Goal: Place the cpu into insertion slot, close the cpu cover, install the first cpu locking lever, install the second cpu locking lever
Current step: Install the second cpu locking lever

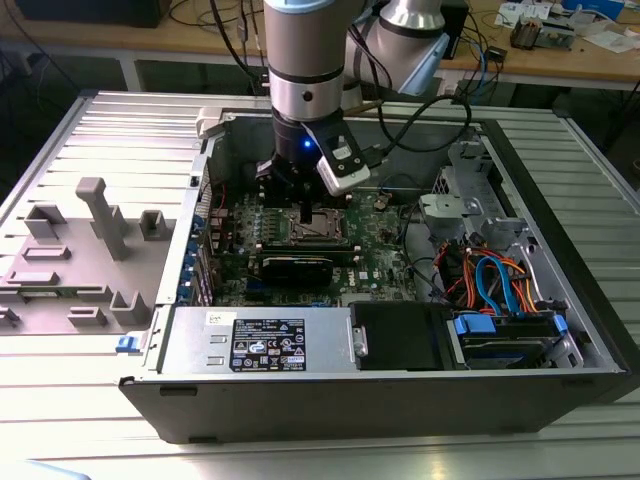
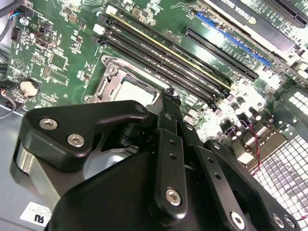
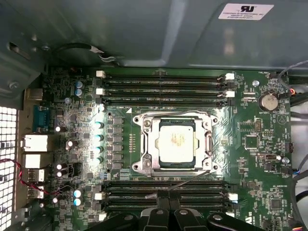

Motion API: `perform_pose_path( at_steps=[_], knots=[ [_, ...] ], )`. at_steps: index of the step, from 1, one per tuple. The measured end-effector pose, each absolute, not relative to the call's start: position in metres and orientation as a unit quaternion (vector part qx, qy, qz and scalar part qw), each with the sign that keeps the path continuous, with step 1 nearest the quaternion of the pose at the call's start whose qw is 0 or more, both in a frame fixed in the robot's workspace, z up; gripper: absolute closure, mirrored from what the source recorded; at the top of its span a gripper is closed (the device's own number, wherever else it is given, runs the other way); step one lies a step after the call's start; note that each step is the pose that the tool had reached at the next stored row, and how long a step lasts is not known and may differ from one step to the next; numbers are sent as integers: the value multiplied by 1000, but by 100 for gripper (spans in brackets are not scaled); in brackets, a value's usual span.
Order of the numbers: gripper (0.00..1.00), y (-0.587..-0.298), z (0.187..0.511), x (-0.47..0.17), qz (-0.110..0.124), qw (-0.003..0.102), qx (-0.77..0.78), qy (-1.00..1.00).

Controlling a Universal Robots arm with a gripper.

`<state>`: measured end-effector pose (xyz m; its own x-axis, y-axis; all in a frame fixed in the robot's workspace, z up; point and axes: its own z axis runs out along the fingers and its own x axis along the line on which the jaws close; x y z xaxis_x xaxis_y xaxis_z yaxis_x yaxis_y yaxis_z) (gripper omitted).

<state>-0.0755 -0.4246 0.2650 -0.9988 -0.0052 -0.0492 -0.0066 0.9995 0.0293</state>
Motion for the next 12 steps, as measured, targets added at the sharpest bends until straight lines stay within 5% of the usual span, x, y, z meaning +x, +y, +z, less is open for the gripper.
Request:
perform_pose_path(
  at_steps=[12],
  knots=[
    [89, -427, 248, -79, 15, 22, -3, 1000]
  ],
)
